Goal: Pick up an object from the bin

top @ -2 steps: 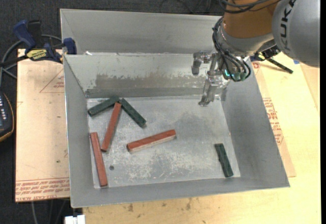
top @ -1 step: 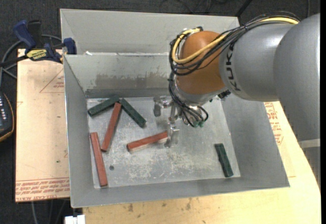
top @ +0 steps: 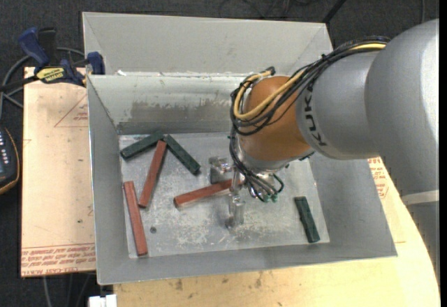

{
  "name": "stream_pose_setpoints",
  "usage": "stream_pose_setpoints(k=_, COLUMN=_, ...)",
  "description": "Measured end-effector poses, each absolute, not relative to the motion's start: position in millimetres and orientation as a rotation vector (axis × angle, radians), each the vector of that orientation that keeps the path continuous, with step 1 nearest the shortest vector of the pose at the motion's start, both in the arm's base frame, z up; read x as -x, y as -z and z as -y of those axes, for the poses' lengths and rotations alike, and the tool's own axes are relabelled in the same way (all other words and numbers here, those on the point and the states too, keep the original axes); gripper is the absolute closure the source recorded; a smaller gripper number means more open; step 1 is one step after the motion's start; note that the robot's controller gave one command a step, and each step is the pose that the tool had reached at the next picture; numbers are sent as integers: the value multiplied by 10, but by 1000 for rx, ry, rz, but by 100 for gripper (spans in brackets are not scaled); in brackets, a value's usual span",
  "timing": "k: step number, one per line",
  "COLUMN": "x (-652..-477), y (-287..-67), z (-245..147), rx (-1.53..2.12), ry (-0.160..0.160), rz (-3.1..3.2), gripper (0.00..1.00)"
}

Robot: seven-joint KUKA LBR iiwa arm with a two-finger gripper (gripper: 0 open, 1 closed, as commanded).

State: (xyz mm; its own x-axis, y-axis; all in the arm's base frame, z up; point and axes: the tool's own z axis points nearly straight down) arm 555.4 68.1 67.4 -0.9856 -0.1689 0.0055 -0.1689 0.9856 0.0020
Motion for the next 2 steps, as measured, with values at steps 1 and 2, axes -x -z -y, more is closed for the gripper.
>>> stream_pose_setpoints(k=1, x=-5584, y=-708, z=-682, rx=-265, ry=3, rz=3132, gripper=100)
stream_pose_setpoints(k=2, x=-5111, y=-2136, z=-193, rx=-816, ry=-2, rz=3041, gripper=100)
